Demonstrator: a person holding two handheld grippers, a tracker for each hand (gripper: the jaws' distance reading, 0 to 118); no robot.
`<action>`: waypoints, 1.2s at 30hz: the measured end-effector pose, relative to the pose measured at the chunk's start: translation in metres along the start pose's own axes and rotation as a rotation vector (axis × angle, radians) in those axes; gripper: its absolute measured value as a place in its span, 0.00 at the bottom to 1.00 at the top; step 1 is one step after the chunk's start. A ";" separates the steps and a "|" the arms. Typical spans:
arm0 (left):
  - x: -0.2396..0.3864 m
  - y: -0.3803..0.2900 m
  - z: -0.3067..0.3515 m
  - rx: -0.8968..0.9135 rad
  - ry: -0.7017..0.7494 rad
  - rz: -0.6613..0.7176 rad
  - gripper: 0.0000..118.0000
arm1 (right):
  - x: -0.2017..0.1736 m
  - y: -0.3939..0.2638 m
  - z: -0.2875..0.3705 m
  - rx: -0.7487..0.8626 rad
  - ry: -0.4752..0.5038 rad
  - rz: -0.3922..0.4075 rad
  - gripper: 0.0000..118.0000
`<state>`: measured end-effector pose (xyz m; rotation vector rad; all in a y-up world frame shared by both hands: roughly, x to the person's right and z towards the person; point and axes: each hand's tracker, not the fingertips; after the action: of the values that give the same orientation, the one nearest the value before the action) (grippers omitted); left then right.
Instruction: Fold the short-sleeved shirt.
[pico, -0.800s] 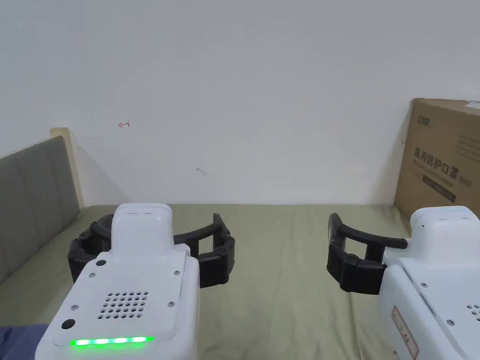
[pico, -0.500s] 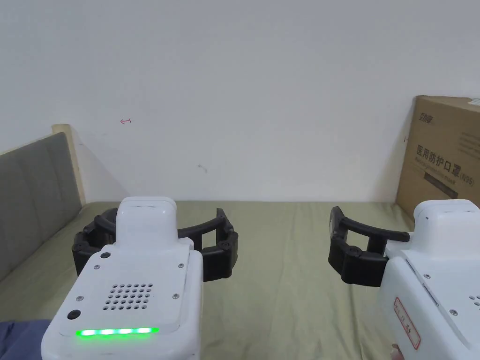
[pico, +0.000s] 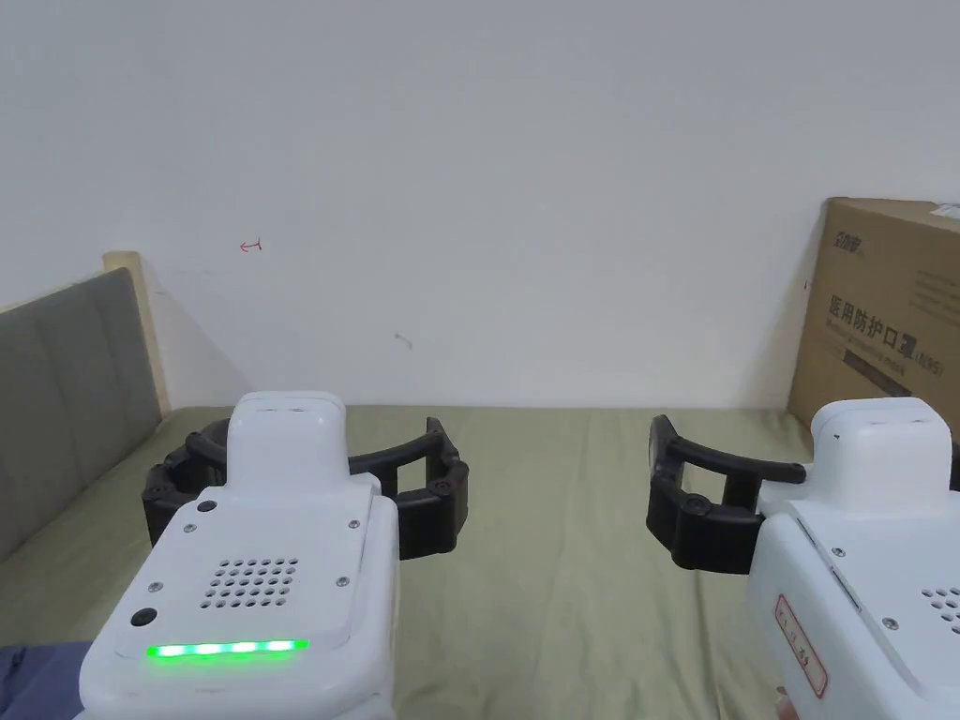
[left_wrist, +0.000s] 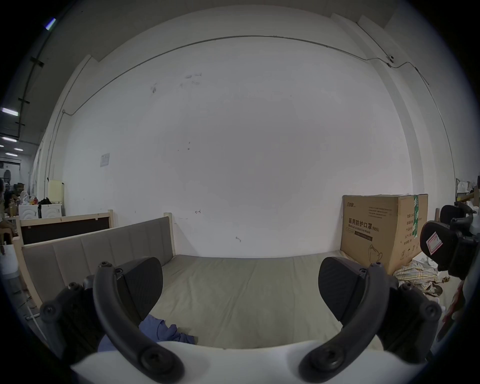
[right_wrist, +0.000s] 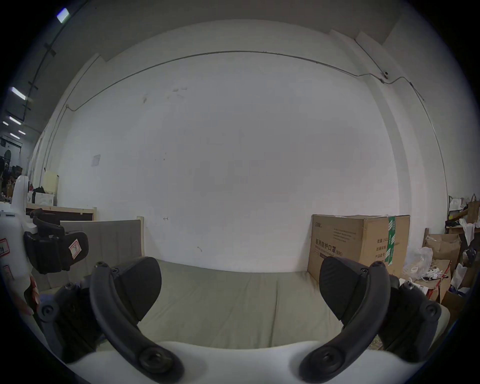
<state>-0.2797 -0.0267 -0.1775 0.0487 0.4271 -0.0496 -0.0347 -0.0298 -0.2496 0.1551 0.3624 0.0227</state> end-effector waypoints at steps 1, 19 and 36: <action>0.000 0.000 0.000 0.001 0.001 -0.002 1.00 | 0.000 0.000 0.000 0.000 -0.001 0.000 1.00; 0.006 0.003 0.006 0.016 -0.018 -0.025 1.00 | 0.001 0.001 0.005 0.002 -0.008 0.001 1.00; 0.007 0.002 0.007 0.016 -0.021 -0.040 1.00 | 0.002 0.001 0.006 -0.005 -0.010 -0.012 1.00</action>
<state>-0.2705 -0.0251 -0.1742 0.0558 0.4070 -0.0931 -0.0309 -0.0296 -0.2445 0.1484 0.3538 0.0105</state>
